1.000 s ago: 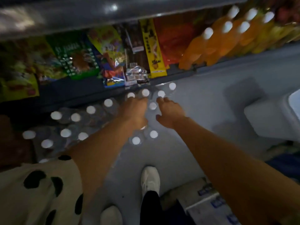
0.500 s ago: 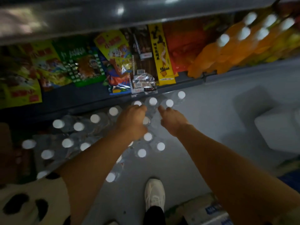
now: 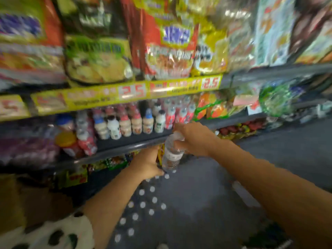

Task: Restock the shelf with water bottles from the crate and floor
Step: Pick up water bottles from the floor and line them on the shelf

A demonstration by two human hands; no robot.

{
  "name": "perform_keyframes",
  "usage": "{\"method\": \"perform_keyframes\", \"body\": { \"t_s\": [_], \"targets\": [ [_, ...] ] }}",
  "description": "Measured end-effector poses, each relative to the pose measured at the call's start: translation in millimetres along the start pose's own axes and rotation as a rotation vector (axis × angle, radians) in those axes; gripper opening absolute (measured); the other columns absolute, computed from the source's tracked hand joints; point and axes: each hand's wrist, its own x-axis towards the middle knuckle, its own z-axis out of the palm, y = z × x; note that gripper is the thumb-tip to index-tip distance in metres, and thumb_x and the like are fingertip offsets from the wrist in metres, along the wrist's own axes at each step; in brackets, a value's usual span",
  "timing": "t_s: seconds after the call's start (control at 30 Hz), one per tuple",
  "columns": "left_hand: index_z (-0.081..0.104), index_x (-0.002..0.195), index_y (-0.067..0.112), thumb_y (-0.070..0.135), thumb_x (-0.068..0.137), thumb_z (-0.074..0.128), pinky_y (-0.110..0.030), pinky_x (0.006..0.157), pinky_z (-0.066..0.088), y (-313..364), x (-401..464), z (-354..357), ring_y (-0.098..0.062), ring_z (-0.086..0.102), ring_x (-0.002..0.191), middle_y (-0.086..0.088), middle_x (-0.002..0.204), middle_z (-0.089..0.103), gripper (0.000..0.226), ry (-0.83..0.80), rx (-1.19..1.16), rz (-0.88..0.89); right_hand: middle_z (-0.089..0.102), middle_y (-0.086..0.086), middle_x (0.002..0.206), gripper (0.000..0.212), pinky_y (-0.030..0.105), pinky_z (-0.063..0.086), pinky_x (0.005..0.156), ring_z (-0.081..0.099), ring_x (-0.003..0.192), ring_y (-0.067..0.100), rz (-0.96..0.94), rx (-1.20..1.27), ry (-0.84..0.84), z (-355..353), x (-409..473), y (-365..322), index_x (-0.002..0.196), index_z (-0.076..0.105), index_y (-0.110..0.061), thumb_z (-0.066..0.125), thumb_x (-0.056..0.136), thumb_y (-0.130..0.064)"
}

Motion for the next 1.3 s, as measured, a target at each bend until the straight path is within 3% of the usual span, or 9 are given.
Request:
{"method": "perform_keyframes", "body": {
  "t_s": [0.1, 0.2, 0.33, 0.4, 0.5, 0.57, 0.77, 1.17, 1.3],
  "targets": [
    [0.050, 0.130, 0.016, 0.021, 0.072, 0.083, -0.020, 0.083, 0.037, 46, -54, -77, -0.010, 0.052, 0.112, 0.008, 0.120, 0.055, 0.067, 0.041, -0.096, 0.113, 0.062, 0.017, 0.106, 0.035, 0.032, 0.037, 0.070, 0.057, 0.100, 0.033, -0.068, -0.041, 0.153, -108, -33, -49, 0.111, 0.056, -0.010, 0.061, 0.088, -0.035],
    [0.054, 0.126, 0.016, 0.022, 0.068, 0.087, -0.022, 0.085, 0.042, 84, -105, -142, -0.010, 0.057, 0.108, 0.009, 0.117, 0.059, 0.067, 0.078, -0.195, 0.219, 0.060, 0.014, 0.085, 0.026, 0.032, 0.033, 0.064, 0.057, 0.085, 0.031, -0.127, -0.109, 0.301, -205, -66, -103, 0.083, 0.052, -0.013, 0.064, 0.086, -0.037],
    [0.051, 0.127, 0.027, 0.027, 0.071, 0.085, -0.017, 0.079, 0.042, 125, -170, -220, -0.004, 0.055, 0.100, 0.012, 0.117, 0.059, 0.065, 0.192, -0.212, 0.316, 0.050, 0.009, 0.067, 0.036, 0.032, 0.030, 0.059, 0.048, 0.069, 0.027, -0.167, -0.115, 0.471, -308, -106, -172, 0.065, 0.049, -0.012, 0.053, 0.079, -0.046],
    [0.057, 0.120, 0.028, 0.025, 0.069, 0.086, -0.014, 0.080, 0.044, 141, -199, -255, 0.000, 0.058, 0.102, 0.016, 0.114, 0.063, 0.059, 0.253, -0.227, 0.366, 0.055, 0.008, 0.070, 0.032, 0.032, 0.037, 0.061, 0.051, 0.070, 0.025, -0.175, -0.083, 0.527, -348, -123, -200, 0.071, 0.057, -0.009, 0.055, 0.081, -0.040],
    [0.063, 0.099, 0.029, 0.015, 0.065, 0.088, -0.012, 0.073, 0.048, 159, -233, -304, 0.009, 0.063, 0.083, 0.016, 0.094, 0.070, 0.044, 0.342, -0.250, 0.413, 0.058, 0.008, 0.073, 0.024, 0.034, 0.043, 0.066, 0.054, 0.074, 0.024, -0.206, -0.076, 0.599, -400, -139, -233, 0.078, 0.060, -0.006, 0.059, 0.084, -0.029],
    [0.065, 0.093, 0.025, 0.009, 0.064, 0.088, -0.020, 0.077, 0.052, 169, -248, -335, 0.004, 0.065, 0.079, 0.011, 0.090, 0.072, 0.041, 0.388, -0.259, 0.433, 0.058, 0.011, 0.075, 0.027, 0.035, 0.044, 0.066, 0.053, 0.074, 0.025, -0.222, -0.081, 0.651, -430, -140, -252, 0.078, 0.060, -0.003, 0.058, 0.085, -0.029],
    [0.070, 0.092, 0.019, 0.015, 0.062, 0.090, -0.034, 0.091, 0.053, 187, -275, -411, -0.014, 0.071, 0.091, 0.002, 0.095, 0.075, 0.036, 0.527, -0.268, 0.432, 0.066, 0.014, 0.094, 0.032, 0.036, 0.048, 0.076, 0.059, 0.089, 0.028, -0.279, -0.094, 0.821, -500, -117, -293, 0.096, 0.065, -0.002, 0.056, 0.087, -0.031],
    [0.065, 0.095, 0.025, 0.009, 0.071, 0.083, -0.005, 0.062, 0.044, 184, -200, -532, 0.008, 0.062, 0.077, 0.015, 0.089, 0.069, 0.035, 0.748, -0.245, 0.335, 0.066, 0.013, 0.099, 0.034, 0.036, 0.049, 0.078, 0.061, 0.093, 0.031, -0.368, -0.040, 0.869, -586, 29, -285, 0.102, 0.063, -0.006, 0.050, 0.087, -0.033],
    [0.069, 0.102, 0.017, 0.010, 0.069, 0.084, -0.018, 0.074, 0.049, 171, -151, -559, -0.004, 0.066, 0.087, 0.009, 0.094, 0.071, 0.037, 0.785, -0.243, 0.277, 0.068, 0.016, 0.094, 0.033, 0.038, 0.051, 0.077, 0.062, 0.090, 0.033, -0.373, -0.054, 0.821, -601, 83, -274, 0.094, 0.066, -0.002, 0.052, 0.087, -0.032]
  ]
}}
